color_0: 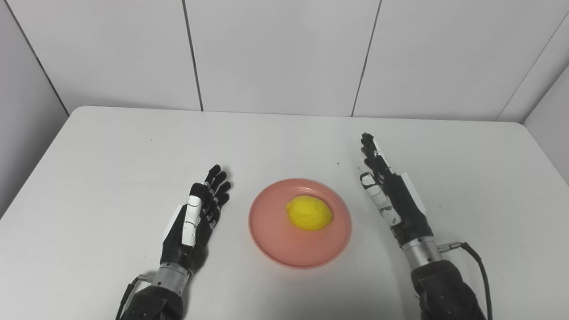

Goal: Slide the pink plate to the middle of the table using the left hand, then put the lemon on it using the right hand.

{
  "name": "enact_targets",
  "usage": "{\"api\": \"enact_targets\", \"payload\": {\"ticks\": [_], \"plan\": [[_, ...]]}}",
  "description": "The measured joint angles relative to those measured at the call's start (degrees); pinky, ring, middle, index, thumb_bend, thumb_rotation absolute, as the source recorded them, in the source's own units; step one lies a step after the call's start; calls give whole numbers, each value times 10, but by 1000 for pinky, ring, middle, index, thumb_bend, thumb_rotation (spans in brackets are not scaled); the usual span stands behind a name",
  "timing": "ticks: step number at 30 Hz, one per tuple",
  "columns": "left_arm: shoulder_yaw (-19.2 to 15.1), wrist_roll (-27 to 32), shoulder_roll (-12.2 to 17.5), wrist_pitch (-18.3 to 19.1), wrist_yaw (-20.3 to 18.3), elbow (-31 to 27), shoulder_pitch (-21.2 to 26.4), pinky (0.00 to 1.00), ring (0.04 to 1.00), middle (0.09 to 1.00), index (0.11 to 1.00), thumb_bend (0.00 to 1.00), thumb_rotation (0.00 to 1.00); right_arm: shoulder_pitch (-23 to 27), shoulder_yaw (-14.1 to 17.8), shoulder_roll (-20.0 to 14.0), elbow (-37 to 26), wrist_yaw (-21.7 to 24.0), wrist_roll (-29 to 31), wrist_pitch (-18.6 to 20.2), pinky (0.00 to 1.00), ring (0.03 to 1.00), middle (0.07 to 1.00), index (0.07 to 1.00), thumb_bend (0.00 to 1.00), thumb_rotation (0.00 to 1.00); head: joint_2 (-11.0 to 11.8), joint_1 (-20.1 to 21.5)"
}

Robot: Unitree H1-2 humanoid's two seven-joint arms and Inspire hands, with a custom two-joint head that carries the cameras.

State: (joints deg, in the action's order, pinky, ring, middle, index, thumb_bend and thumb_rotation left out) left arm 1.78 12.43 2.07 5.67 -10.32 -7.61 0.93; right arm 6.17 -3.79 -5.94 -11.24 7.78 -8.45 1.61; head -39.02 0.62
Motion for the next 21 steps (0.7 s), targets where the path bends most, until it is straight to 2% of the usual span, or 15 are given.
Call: {"api": "enact_targets", "payload": {"ticks": [7,21], "plan": [[-3,-7,2,-2,2,-7,-5,999,987,1000,997,711,1000,-3,9,4,3,-19,2,0,971,985,998,999,600,1000,-3,-7],[4,-54,-9,-33,15,-8,-5,1000,1000,1000,999,731,986,-26,-4,-1,10,-18,-8,0,951,985,1000,1000,587,1000,-9,-23]]}}
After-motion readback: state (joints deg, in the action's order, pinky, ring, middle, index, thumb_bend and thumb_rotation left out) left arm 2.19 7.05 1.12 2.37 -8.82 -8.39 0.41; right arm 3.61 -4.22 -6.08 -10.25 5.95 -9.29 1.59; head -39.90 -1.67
